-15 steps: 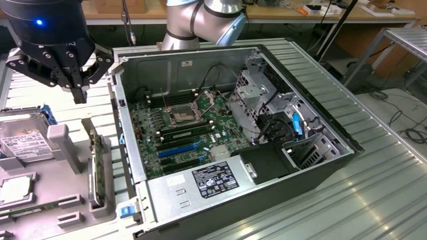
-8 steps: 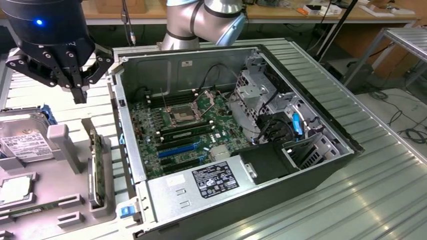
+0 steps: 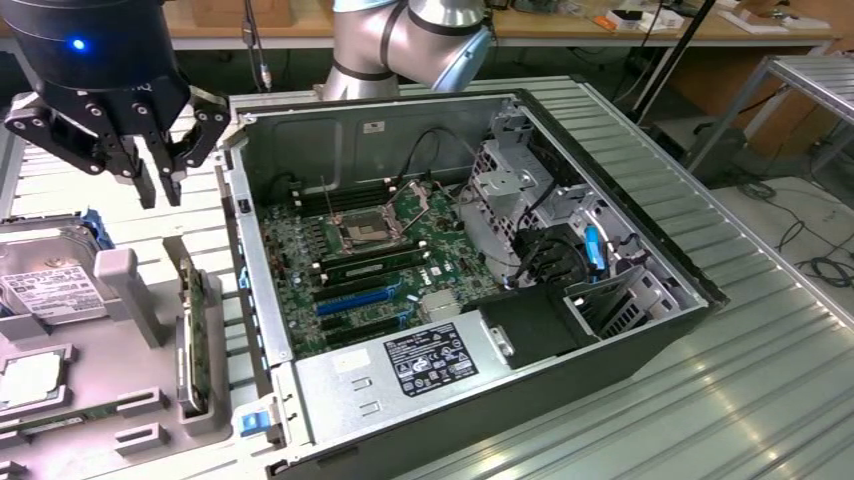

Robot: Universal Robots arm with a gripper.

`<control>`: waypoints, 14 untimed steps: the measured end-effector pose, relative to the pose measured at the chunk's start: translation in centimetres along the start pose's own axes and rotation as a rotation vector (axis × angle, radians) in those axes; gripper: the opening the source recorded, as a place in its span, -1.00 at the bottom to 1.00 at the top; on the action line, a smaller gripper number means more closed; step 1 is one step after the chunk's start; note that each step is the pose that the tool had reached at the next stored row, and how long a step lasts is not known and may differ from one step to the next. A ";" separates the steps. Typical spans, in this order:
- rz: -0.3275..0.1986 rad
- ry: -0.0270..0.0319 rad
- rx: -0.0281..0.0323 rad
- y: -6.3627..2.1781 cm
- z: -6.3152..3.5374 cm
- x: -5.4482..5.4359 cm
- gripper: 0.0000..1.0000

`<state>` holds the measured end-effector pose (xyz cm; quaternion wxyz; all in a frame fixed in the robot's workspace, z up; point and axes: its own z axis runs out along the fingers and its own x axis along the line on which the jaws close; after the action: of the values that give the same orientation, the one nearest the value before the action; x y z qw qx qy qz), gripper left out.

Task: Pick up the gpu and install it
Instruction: 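Pick up the gpu and move the gpu toward the slot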

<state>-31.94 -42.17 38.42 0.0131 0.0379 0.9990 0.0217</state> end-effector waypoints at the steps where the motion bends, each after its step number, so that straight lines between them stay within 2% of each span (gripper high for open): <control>1: 0.000 0.0000 0.0000 0.00 0.00 0.0 -0.53; 2: 0.000 0.0000 0.0000 0.00 0.00 0.0 -0.53; 3: 0.000 0.0000 0.0000 0.00 0.00 0.0 -0.40; 4: 0.000 0.0000 0.0000 0.00 0.00 0.0 -0.40; 5: 0.000 0.0000 0.0000 0.00 0.00 0.0 -0.28; 8: 0.000 0.0000 0.0000 0.00 0.00 0.0 -0.25; 10: 0.000 0.0000 0.0000 0.00 0.00 0.0 0.00; 14: 0.000 0.0001 0.0001 -0.40 -0.02 0.0 0.00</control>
<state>-31.94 -42.58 38.42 0.0130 0.0379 0.9990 0.0217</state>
